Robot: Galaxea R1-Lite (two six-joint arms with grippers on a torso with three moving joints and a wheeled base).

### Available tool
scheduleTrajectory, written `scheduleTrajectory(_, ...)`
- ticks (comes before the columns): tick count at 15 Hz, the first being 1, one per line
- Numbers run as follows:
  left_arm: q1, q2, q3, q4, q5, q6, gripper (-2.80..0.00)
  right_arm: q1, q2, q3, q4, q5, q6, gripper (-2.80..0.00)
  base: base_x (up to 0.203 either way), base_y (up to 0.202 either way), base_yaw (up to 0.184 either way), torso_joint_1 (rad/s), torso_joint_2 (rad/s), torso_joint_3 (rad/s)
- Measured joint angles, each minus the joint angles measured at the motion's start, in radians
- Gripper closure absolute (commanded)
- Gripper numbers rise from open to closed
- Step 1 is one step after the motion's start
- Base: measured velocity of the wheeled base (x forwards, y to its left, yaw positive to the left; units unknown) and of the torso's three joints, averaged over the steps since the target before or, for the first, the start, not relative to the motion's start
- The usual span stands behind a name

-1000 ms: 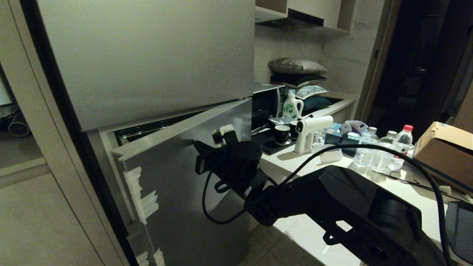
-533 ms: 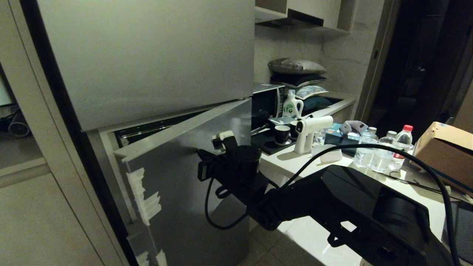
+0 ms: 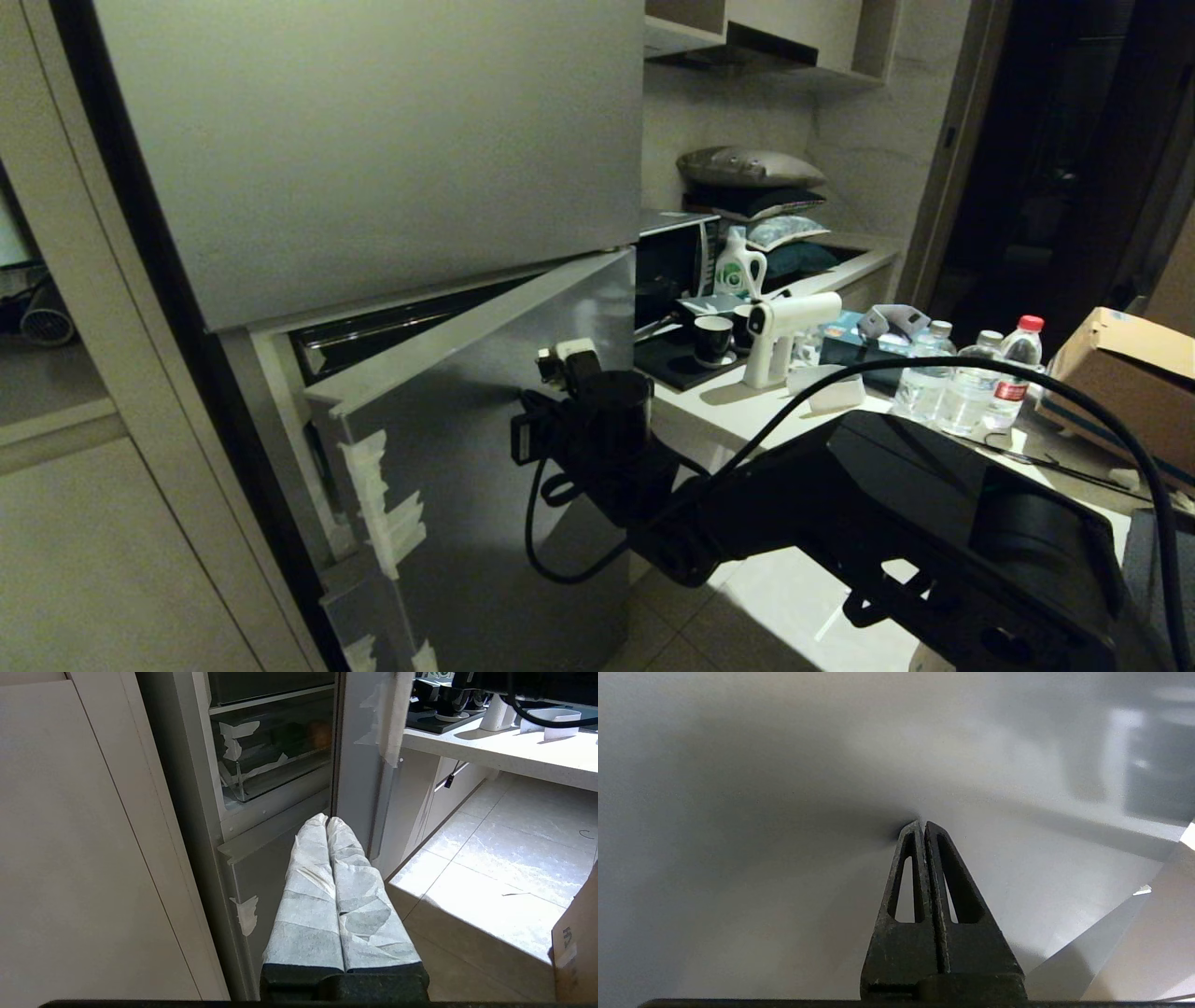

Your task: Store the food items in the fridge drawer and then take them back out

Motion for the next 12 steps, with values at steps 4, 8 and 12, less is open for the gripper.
scheduleTrajectory(4,0.0,0.0,0.0,0.0,0.0,0.0,0.0,0.001,-0.017,0.02,0.0,0.0,-0.002,0.0,0.0,0.0,0.0,0.0,0.0,0.0)
scheduleTrajectory(8,-0.001,0.0,0.0,0.0,0.0,0.0,0.0,0.005,-0.019,0.028,0.0,0.001,0.001,0.0,0.0,0.0,0.017,-0.001,0.0,0.0)
scheduleTrajectory(12,0.0,0.0,0.0,0.0,0.0,0.0,0.0,0.012,-0.021,0.053,0.0,0.003,-0.001,0.0,-0.002,-0.008,0.162,0.003,0.0,0.003)
